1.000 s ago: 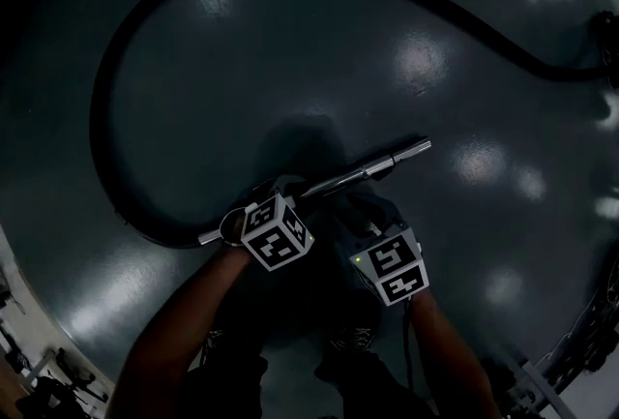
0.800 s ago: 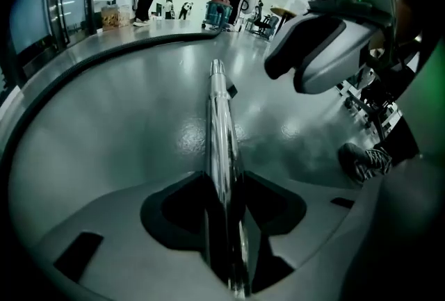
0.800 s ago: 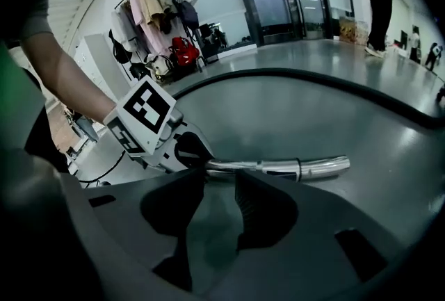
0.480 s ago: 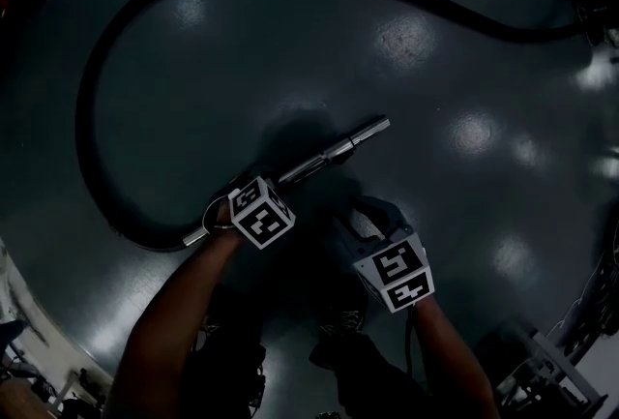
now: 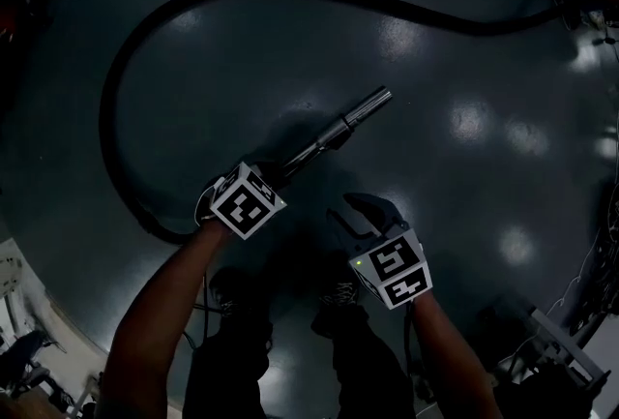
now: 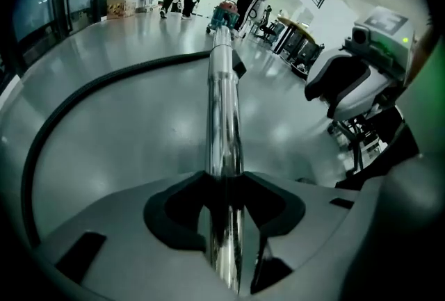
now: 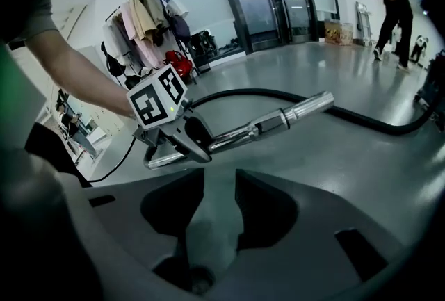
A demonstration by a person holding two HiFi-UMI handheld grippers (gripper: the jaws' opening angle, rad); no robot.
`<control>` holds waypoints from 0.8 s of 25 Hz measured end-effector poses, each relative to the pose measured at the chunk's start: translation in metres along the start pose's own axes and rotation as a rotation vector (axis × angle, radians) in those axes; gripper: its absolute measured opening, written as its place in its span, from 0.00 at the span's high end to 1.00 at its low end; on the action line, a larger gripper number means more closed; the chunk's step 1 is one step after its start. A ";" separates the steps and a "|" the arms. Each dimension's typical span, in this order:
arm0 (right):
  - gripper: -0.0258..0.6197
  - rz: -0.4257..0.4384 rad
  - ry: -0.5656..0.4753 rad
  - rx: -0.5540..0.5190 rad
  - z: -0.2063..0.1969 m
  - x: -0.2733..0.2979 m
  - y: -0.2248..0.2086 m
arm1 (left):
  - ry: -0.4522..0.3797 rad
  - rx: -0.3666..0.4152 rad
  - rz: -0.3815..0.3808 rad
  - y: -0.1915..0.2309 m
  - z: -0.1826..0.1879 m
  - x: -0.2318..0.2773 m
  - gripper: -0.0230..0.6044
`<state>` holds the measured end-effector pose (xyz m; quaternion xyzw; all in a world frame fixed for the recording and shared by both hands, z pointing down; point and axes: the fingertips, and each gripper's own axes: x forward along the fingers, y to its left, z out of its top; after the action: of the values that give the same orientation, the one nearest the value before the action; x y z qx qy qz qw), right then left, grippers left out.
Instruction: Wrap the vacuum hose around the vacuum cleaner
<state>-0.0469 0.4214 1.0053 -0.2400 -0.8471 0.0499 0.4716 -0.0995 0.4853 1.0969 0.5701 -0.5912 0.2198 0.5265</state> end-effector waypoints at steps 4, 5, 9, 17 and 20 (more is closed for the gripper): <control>0.74 -0.004 -0.017 0.021 0.027 -0.031 0.008 | -0.089 -0.015 -0.023 -0.020 0.044 -0.044 0.68; 0.74 -0.006 -0.023 0.022 0.033 -0.039 0.010 | -0.107 -0.018 -0.027 -0.025 0.055 -0.055 0.68; 0.74 -0.009 -0.052 0.038 0.061 -0.074 0.011 | -0.165 -0.045 -0.039 -0.042 0.095 -0.099 0.68; 0.74 0.085 -0.126 0.040 0.122 -0.127 0.054 | -0.275 -0.079 -0.051 -0.068 0.148 -0.206 0.68; 0.74 0.096 -0.129 0.023 0.136 -0.134 0.079 | -0.312 -0.089 -0.073 -0.085 0.156 -0.249 0.68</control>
<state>-0.0711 0.4496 0.8015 -0.2709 -0.8627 0.0977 0.4157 -0.1311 0.4397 0.7963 0.5945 -0.6540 0.0830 0.4604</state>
